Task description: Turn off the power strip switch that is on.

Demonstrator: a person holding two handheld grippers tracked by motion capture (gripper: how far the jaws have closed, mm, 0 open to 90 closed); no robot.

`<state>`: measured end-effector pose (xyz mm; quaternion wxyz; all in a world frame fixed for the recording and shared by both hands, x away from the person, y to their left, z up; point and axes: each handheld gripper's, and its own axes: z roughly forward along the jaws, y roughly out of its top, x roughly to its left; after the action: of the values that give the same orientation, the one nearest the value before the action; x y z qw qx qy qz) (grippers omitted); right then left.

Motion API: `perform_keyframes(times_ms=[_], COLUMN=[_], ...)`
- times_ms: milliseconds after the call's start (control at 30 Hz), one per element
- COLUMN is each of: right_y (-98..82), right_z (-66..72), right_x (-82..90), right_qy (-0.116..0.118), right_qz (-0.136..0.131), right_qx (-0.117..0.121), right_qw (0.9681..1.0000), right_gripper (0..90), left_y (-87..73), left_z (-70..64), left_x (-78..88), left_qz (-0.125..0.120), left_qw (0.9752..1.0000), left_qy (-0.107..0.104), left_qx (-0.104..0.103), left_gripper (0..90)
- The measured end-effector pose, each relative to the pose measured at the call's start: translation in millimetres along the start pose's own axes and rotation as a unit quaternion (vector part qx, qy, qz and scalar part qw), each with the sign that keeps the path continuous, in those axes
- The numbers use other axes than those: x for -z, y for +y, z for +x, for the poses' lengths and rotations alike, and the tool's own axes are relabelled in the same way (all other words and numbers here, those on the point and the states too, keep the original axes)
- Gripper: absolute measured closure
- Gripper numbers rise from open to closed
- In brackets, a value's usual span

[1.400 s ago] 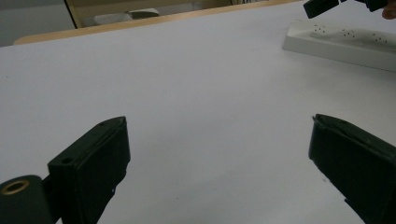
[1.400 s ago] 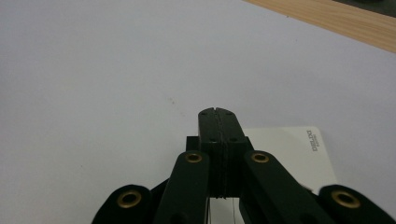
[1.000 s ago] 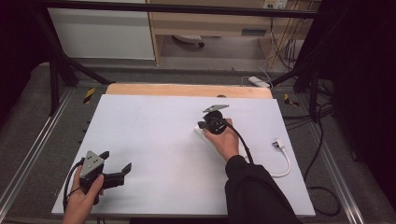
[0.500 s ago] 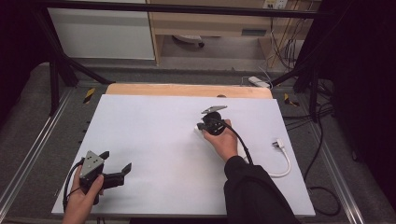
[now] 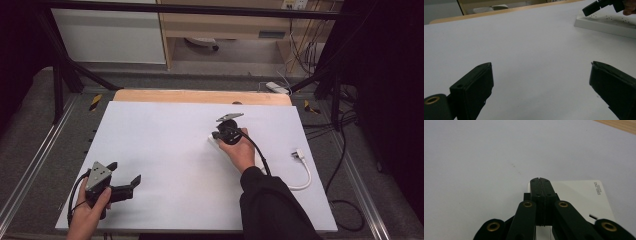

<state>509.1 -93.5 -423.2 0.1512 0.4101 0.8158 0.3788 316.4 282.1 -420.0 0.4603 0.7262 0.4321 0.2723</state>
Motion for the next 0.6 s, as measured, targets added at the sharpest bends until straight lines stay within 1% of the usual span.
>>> perform_keyframes(times_ms=[167,367,600], right_y=[-0.2,-0.5,-1.4], right_z=[-1.1,-2.5,-2.6], right_x=[2.1,4.1,5.8], right_qy=[-0.001,0.0,-0.001], right_qz=[0.004,0.008,0.015], right_qx=[0.002,-0.001,0.005], right_qw=[1.0,1.0,0.9999], right_gripper=[90.0,90.0,90.0], left_y=[-0.1,-0.1,-0.1], left_z=[-0.4,-0.3,-0.7], left_x=[-0.4,-0.5,-0.6], left_qz=[0.0,0.002,0.003], left_qw=[1.0,1.0,1.0], left_qy=[-0.001,-0.002,-0.003], left_qx=[0.001,-0.002,-0.003], left_gripper=[5.3,5.3,5.3])
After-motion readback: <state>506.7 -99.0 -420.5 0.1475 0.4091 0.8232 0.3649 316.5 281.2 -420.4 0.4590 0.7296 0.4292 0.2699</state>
